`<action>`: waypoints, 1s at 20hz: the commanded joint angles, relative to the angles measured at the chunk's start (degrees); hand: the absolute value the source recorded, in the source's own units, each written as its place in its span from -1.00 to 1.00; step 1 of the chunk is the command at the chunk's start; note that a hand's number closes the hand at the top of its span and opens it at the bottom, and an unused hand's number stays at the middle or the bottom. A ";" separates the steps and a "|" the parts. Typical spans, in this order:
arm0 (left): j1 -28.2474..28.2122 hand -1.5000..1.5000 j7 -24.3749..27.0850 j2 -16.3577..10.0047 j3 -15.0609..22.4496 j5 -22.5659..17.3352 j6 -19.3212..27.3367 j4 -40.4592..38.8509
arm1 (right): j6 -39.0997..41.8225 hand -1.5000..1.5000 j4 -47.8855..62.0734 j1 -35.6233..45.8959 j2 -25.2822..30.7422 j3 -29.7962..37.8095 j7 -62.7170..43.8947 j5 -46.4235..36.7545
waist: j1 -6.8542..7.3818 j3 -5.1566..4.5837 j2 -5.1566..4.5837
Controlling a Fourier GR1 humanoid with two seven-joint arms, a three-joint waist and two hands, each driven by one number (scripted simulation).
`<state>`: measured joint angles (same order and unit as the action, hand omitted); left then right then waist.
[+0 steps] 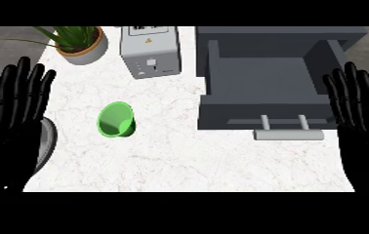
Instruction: Pick up the cup, place it into the drawer and close the drawer
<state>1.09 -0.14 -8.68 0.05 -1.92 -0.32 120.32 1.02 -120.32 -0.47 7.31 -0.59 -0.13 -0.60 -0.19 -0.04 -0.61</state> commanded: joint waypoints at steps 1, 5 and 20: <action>0.42 -1.00 -1.08 1.15 -0.28 0.19 0.05 -0.21 | -0.26 -1.00 -5.15 -1.69 -1.67 -1.78 -3.12 -0.27 | 0.10 0.04 0.67; 2.27 -1.00 3.98 6.68 4.19 9.07 6.87 -6.87 | -0.07 -1.00 4.39 3.16 -2.59 -0.59 1.09 0.37 | 0.19 0.05 0.57; 9.11 -1.00 -1.30 8.66 9.17 1.67 18.97 -12.63 | 5.03 -1.00 5.77 -0.08 -3.85 -1.52 1.13 4.94 | 0.14 0.05 0.64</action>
<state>9.84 0.45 -0.21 6.90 -1.08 16.32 106.13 4.58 -118.05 1.67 4.55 -1.08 -4.51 5.85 -0.12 -0.01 0.01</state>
